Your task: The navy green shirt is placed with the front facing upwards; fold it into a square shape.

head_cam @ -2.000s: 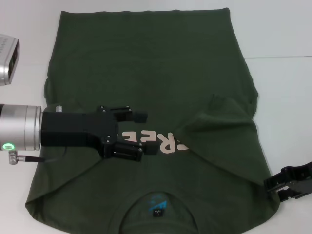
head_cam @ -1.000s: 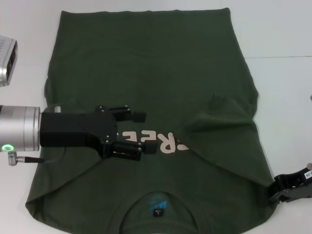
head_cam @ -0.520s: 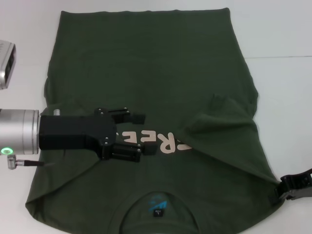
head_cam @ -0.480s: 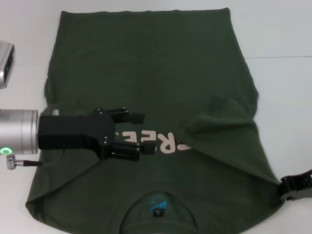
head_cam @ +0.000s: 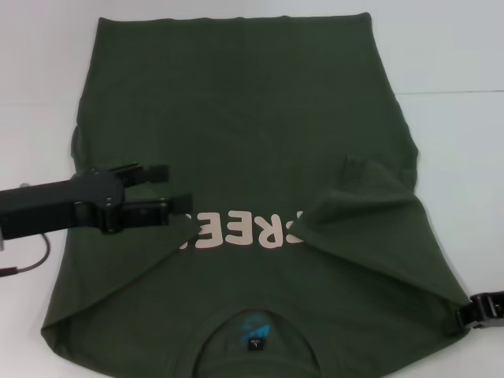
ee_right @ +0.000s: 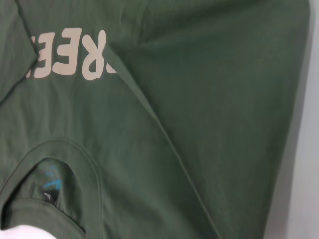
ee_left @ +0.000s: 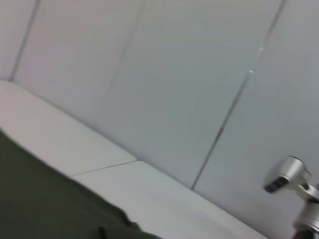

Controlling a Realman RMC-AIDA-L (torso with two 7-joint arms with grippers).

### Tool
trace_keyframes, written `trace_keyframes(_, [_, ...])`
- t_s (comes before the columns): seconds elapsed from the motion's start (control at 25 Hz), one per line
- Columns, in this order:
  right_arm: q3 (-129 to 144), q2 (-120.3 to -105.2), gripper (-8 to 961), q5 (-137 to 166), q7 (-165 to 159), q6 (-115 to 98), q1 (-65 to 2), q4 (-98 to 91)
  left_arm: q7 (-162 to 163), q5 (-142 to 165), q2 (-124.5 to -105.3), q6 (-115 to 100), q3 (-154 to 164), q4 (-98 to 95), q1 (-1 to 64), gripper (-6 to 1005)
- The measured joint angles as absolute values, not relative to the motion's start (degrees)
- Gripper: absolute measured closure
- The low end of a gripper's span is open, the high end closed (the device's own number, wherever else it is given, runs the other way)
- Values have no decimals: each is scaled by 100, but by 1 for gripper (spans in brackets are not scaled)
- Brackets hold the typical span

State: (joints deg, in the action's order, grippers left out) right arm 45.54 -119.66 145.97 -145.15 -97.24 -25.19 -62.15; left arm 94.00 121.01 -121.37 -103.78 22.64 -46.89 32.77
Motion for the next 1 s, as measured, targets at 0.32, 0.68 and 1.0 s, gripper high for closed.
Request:
trace_keyframes(0.32, [4506,-11971,916,14356,-14015,-9655,-2172,-6246,10760,12246,-12152,-10336,2177,-5445,2922,84])
trace_keyframes(0.68, [4507,-11977,916,14249,-13641,-9523,-2232,-6251,13025,13585,-12159,-10467,2141,-6780,2638,86])
trace_keyframes(1.0, [4553,-11979,917,14179,-13481,-9436,-2334,-6256,14231,14863,-12107,-10530,2211,-6860,2756,87])
